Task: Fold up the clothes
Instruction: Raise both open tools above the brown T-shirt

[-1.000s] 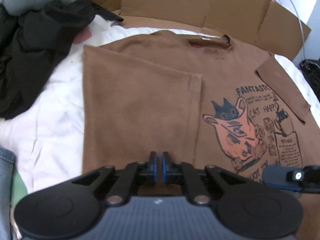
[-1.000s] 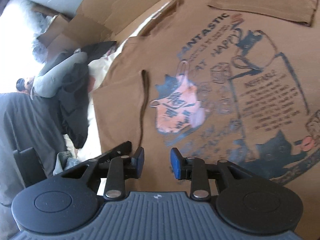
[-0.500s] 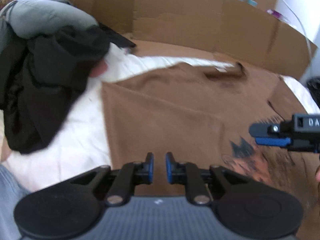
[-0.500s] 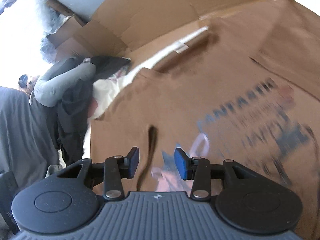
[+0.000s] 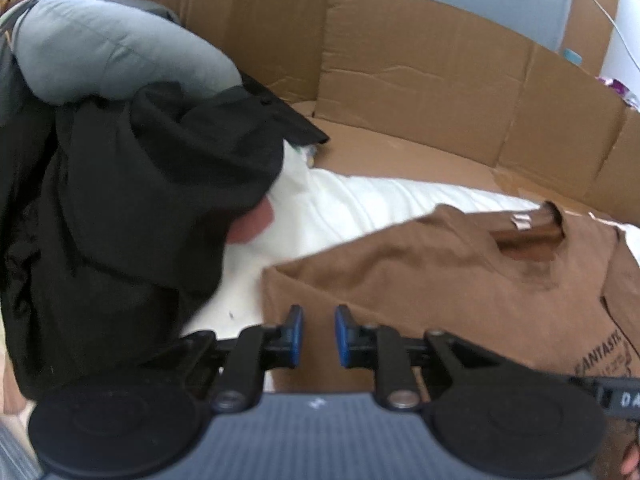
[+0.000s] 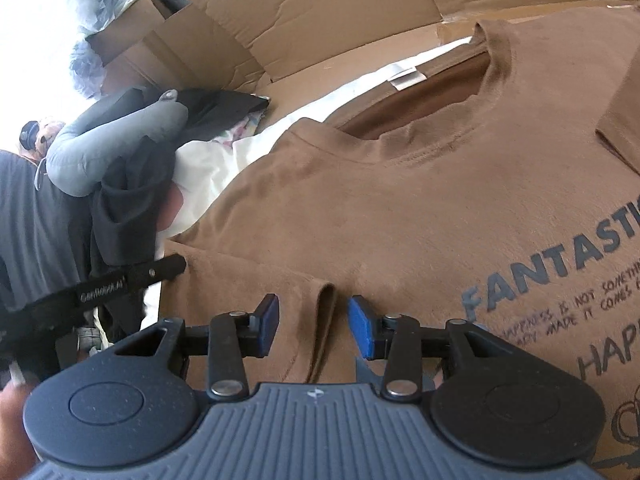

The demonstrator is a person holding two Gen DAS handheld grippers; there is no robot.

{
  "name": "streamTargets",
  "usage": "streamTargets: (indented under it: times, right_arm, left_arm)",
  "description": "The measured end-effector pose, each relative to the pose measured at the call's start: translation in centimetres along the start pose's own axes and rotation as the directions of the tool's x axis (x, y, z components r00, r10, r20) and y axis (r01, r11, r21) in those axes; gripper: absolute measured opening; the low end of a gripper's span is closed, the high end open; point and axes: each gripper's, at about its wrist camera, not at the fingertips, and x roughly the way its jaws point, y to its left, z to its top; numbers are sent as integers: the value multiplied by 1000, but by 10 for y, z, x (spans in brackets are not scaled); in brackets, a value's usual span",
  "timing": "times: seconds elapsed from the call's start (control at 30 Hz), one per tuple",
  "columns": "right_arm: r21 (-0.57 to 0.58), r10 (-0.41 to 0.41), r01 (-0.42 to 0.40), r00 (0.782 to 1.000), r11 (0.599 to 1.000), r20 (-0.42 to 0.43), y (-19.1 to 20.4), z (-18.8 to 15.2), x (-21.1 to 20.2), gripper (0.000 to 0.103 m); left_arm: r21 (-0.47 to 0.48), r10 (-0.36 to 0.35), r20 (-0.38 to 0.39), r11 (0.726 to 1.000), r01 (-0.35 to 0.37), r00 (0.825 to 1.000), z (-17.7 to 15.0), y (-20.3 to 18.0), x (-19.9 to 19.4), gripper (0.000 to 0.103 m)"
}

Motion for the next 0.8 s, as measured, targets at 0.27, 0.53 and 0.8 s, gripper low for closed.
streamTargets:
  times: [0.27,0.53,0.8]
  right_arm:
    - [-24,-29,28,1000,999,-5,6,8,6,1]
    - [-83,-74,74,997,994,13,15,16,6,3]
    - [-91,-51,56,997,994,58,17,11,-21,40]
  left_arm:
    - [8,63,-44,998,-63,997,8,1,16,16]
    - [-7,92,-60,996,-92,994,3,3,18,8]
    - [61,25,-42,998,-23,999,-27,-26,-38,13]
